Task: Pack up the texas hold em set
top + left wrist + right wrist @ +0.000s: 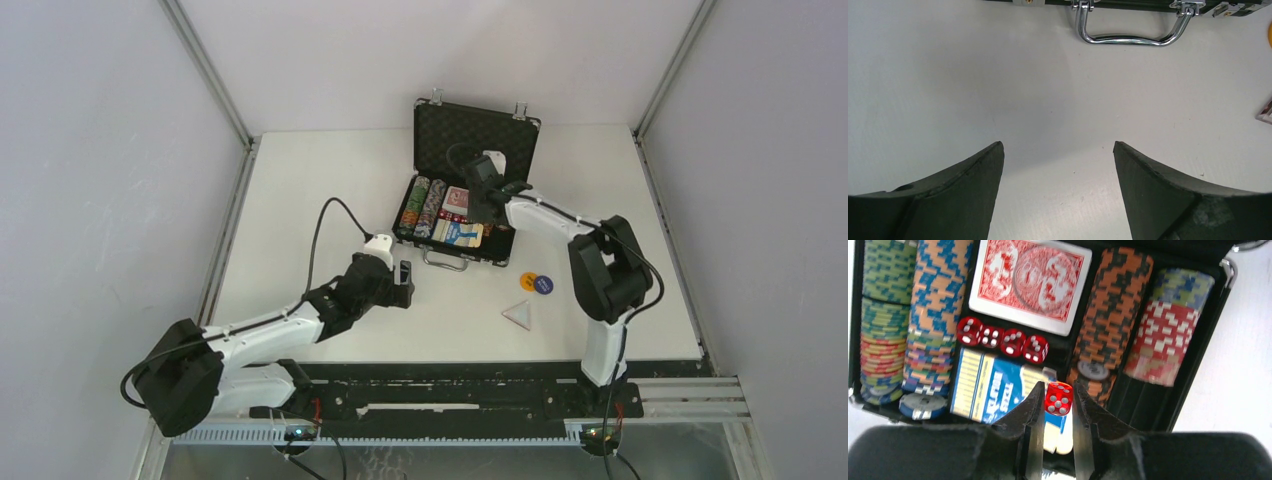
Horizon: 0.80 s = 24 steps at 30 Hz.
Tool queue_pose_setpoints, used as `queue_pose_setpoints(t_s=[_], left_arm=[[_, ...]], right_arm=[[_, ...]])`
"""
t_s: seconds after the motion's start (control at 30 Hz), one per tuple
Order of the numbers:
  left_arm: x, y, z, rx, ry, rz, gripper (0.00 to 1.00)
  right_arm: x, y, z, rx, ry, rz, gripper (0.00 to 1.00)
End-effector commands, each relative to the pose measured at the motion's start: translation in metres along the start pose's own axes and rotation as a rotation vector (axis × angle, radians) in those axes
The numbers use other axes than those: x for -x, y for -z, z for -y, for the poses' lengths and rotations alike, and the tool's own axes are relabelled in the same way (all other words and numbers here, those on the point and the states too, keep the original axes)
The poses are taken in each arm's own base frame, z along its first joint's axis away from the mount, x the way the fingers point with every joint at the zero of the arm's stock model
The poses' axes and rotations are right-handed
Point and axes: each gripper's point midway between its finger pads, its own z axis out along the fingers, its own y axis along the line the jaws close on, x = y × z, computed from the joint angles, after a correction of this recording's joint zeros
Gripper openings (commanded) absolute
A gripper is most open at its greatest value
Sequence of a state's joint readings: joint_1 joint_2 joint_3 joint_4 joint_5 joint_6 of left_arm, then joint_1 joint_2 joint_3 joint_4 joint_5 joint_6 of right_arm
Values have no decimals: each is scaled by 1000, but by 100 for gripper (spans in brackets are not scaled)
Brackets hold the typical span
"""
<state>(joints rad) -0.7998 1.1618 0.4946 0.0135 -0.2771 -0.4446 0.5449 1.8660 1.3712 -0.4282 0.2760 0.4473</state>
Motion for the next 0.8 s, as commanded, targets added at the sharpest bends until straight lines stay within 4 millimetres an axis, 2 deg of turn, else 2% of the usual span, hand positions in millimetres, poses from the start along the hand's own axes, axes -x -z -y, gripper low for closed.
queue_pose_setpoints(t_s=[0.0,0.27,0.57,0.63,0.77], left_arm=[[30,-1,10,-11,11,72,85],[29,-3,7,11,0,70,85],[27,-4,7,12,-3,61,85],[28,-4,7,11,-2,63,85],[28,-4,7,11,-2,63,85]], right_arm=[[29,-11,-1,21,32,22,20],[37,-32,3,26,26,-1,20],[29,-41,0,36,27,-25,23],[28,-44,0,38,24,-30,28],[30,-46,-5,64,15,-30,49]])
